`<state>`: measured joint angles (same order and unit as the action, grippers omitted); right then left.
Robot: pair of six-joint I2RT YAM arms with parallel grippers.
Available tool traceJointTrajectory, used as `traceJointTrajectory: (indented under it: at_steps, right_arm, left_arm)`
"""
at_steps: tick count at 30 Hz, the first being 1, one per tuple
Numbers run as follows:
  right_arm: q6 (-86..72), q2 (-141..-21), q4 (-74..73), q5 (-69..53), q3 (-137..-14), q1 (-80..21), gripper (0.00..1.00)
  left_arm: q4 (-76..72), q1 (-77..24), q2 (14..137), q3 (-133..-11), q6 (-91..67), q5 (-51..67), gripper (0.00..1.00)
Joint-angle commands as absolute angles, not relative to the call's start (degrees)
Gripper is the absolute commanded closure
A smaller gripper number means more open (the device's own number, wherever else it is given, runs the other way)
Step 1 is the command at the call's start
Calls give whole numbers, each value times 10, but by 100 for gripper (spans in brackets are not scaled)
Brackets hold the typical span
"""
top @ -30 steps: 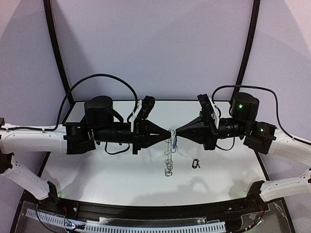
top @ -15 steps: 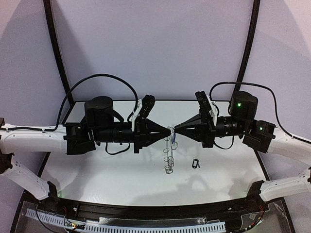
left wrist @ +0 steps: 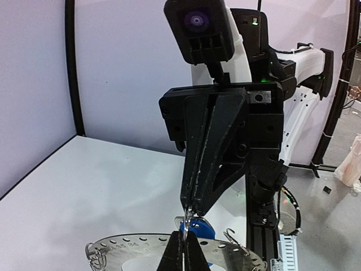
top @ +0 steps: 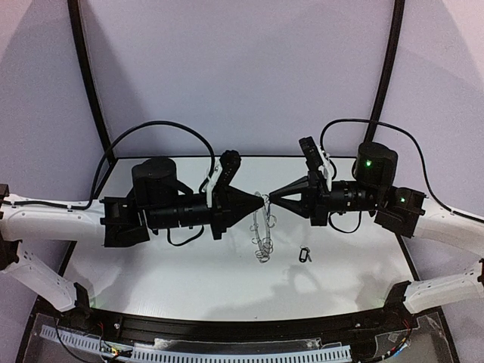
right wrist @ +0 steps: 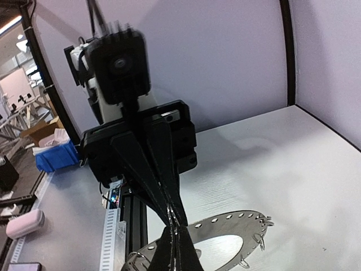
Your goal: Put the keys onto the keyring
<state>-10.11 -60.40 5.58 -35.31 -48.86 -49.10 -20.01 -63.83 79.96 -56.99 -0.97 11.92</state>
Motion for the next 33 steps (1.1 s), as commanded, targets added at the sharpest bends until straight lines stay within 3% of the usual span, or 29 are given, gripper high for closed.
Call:
traceJointTrajectory:
  at_steps: [1,6,18,33]
  right_arm:
    - [-149,-607,82,-358,-496,-496,100]
    - [-181,-603,76,-338,-502,-496,100]
    - [-180,-617,12,-299,-531,-496,100]
    - [-118,-670,-42,-245,-559,-526,100]
  left_arm:
    - [-223,-651,799,-564,38,50,99]
    - [-213,-678,804,-563,93,-26,99]
    - [-158,-708,818,-579,133,-86,99]
    - [-69,-715,837,-659,65,-128,99]
